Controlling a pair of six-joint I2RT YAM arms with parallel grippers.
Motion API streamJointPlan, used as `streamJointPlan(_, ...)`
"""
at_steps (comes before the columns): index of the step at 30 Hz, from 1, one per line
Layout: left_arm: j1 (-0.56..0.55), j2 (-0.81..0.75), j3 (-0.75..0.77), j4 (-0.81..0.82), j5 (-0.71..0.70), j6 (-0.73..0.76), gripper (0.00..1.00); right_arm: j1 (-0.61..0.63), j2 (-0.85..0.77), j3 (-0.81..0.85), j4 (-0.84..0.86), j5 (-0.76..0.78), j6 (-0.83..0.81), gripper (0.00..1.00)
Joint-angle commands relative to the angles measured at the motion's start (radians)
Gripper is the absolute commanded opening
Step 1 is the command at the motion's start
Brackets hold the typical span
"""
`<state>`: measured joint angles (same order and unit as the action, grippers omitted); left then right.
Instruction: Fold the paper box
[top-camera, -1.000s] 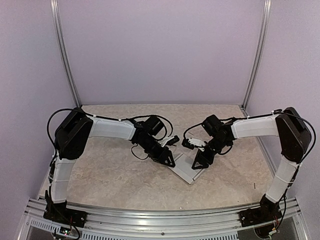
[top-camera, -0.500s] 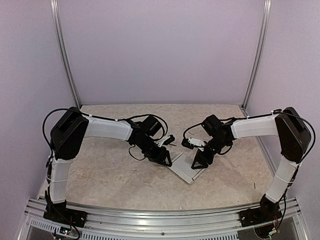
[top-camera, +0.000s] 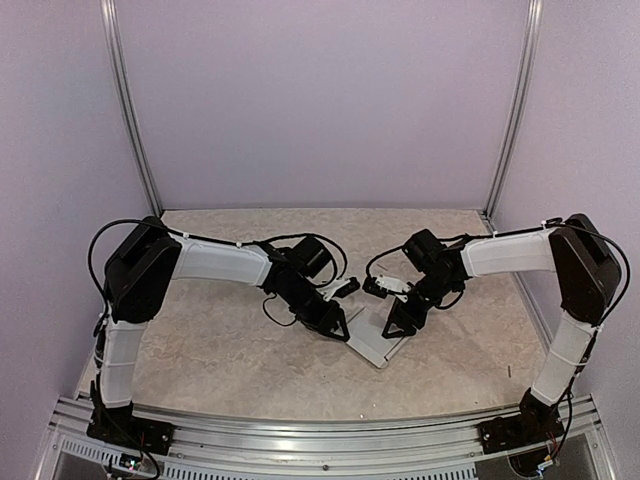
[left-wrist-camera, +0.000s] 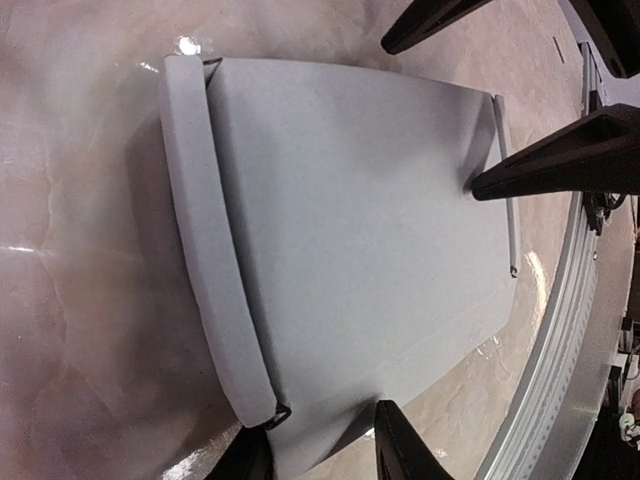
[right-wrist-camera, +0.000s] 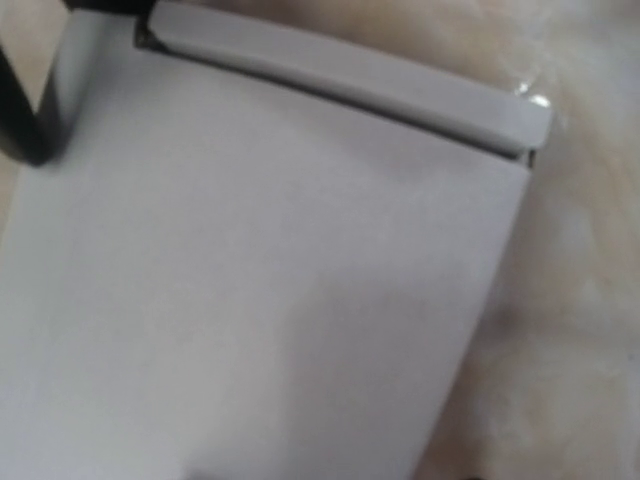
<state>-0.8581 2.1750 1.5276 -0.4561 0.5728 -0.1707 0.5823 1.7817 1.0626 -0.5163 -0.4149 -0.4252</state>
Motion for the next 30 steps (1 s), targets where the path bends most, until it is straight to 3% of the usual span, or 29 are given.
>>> streamJointPlan(1,0.006,0.021,0.029,-0.005,0.128,-0.003,0.31,0.004,0.044,-0.014,-0.019,0.056,-0.003,0.58)
streamJointPlan(6,0.036,0.008,0.011,-0.006,0.117,-0.034,0.29,0.004,0.050,-0.005,-0.020,0.053,-0.003,0.58)
streamJointPlan(14,0.049,0.004,-0.024,0.040,-0.011,-0.041,0.31,0.004,0.030,-0.004,-0.028,0.049,-0.008,0.58)
streamJointPlan(30,0.052,-0.004,-0.019,0.061,-0.017,-0.033,0.31,0.004,-0.093,0.000,-0.069,0.043,-0.051,0.62)
